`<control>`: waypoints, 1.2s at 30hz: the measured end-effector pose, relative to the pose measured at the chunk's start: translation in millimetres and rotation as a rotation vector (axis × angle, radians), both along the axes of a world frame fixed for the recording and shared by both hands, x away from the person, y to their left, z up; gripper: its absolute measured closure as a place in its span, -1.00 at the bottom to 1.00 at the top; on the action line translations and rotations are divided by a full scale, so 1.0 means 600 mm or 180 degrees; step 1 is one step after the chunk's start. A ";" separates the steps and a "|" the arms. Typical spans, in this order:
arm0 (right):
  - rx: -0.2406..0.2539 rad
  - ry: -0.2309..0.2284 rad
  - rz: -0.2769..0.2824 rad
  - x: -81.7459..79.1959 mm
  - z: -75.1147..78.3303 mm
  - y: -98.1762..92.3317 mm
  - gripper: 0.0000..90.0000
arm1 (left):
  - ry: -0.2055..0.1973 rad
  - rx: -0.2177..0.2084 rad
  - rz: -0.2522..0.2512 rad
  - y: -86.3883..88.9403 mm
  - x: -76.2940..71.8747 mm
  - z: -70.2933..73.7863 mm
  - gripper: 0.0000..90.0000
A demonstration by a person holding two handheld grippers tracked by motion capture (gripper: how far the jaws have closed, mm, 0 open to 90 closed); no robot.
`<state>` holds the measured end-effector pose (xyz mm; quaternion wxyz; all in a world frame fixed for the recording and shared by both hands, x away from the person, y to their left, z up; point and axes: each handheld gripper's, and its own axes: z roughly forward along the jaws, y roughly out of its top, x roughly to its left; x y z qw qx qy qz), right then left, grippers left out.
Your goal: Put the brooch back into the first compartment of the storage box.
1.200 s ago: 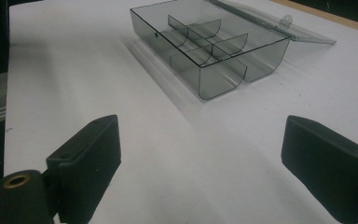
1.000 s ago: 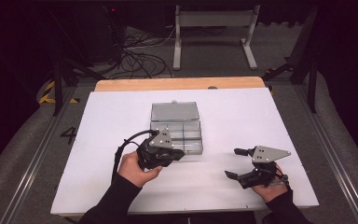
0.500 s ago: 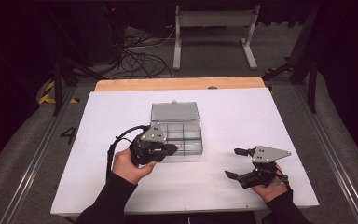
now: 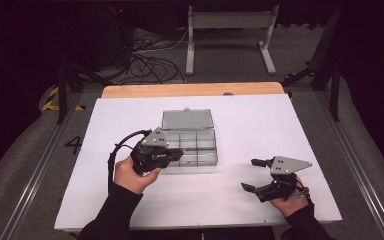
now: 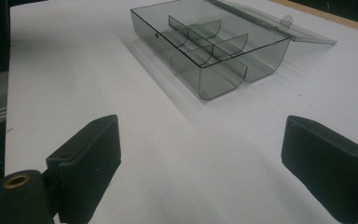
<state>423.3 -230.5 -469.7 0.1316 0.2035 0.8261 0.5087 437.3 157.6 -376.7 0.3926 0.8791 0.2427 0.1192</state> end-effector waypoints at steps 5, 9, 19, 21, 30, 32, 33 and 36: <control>-0.0003 0.0002 -0.0002 0.000 0.000 0.000 -0.73 | -0.0050 0.0024 0.0204 0.007 0.007 -0.004 0.85; -0.0007 0.0005 -0.0003 0.001 0.000 0.000 -0.74 | -0.0066 0.0022 0.0324 0.012 0.014 -0.009 0.85; -0.0001 0.0016 -0.0005 0.001 -0.001 0.001 -0.73 | 0.0026 0.0013 0.0511 0.023 0.036 -0.023 0.85; 0.0000 0.0016 -0.0005 0.001 -0.001 0.001 -0.74 | 0.0011 0.0027 0.0548 0.023 0.038 -0.025 0.85; -0.0006 0.0012 -0.0004 0.001 -0.001 0.000 -0.73 | -0.0010 -0.0011 0.0755 0.031 0.057 -0.039 0.85; -0.0008 0.0011 -0.0004 0.001 -0.001 0.000 -0.74 | -0.0042 -0.0036 0.0780 0.033 0.060 -0.043 0.85; -0.0008 0.0012 -0.0003 0.001 -0.001 0.000 -0.73 | -0.0039 -0.0083 0.0780 0.033 0.063 -0.046 0.85; -0.0008 0.0009 -0.0004 0.001 -0.001 0.000 -0.74 | -0.0047 -0.0111 0.0786 0.037 0.071 -0.052 0.85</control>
